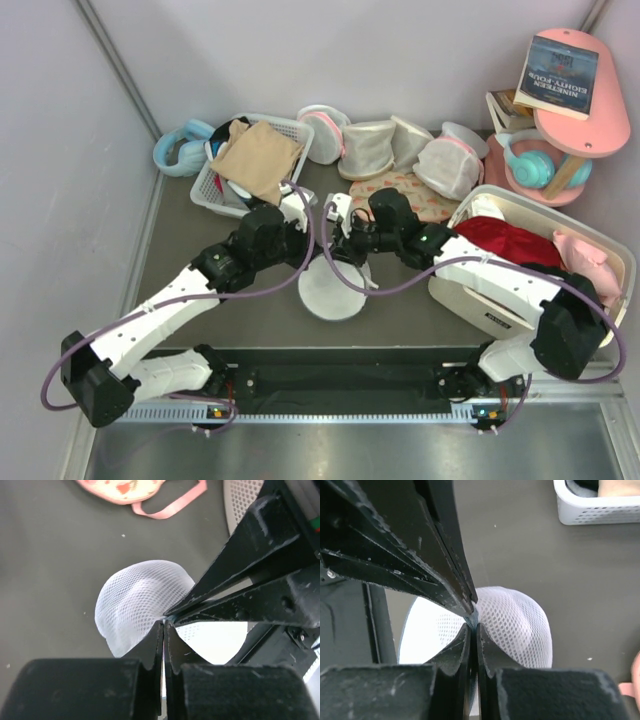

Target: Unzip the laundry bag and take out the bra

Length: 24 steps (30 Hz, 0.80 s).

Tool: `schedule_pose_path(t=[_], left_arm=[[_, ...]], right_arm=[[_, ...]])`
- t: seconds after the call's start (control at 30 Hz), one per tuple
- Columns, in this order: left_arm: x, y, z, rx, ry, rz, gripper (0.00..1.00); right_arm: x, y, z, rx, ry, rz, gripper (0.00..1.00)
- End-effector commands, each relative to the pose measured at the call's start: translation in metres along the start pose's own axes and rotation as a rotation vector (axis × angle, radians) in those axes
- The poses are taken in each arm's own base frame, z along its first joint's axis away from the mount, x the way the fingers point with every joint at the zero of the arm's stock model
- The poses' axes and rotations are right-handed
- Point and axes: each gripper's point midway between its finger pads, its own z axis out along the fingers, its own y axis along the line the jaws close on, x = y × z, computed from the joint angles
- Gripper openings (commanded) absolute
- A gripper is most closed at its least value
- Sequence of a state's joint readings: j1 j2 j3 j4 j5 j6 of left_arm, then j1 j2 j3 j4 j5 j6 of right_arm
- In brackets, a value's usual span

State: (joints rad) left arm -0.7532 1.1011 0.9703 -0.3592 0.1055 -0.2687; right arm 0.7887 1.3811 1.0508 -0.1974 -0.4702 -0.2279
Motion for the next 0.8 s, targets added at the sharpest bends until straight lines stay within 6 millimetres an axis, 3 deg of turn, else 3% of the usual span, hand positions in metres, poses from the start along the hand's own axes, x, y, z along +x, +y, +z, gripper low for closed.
schedule_pose_path(t=[0.0,0.3,0.43,0.6,0.77], left_arm=[[-0.015,0.019,-0.014,-0.121,-0.117,-0.082,0.0],[0.014,0.065,-0.038,-0.358,-0.16,-0.248,0.0],[0.026,0.079,-0.045,-0.431,-0.165,-0.309,0.0],[0.028,0.088,-0.047,-0.476,-0.17,-0.34,0.0],[0.016,0.087,-0.043,-0.454,-0.185,-0.305,0.0]], right_arm=[[-0.011,-0.007,-0.001,0.021,-0.005,0.057,0.0],[-0.016,-0.026,-0.039,0.265,-0.116,0.125,0.0],[-0.017,-0.024,-0.056,0.316,-0.152,0.156,0.0],[0.002,-0.013,-0.058,0.303,-0.139,0.218,0.0],[0.017,-0.001,-0.059,0.277,-0.123,0.254,0.03]])
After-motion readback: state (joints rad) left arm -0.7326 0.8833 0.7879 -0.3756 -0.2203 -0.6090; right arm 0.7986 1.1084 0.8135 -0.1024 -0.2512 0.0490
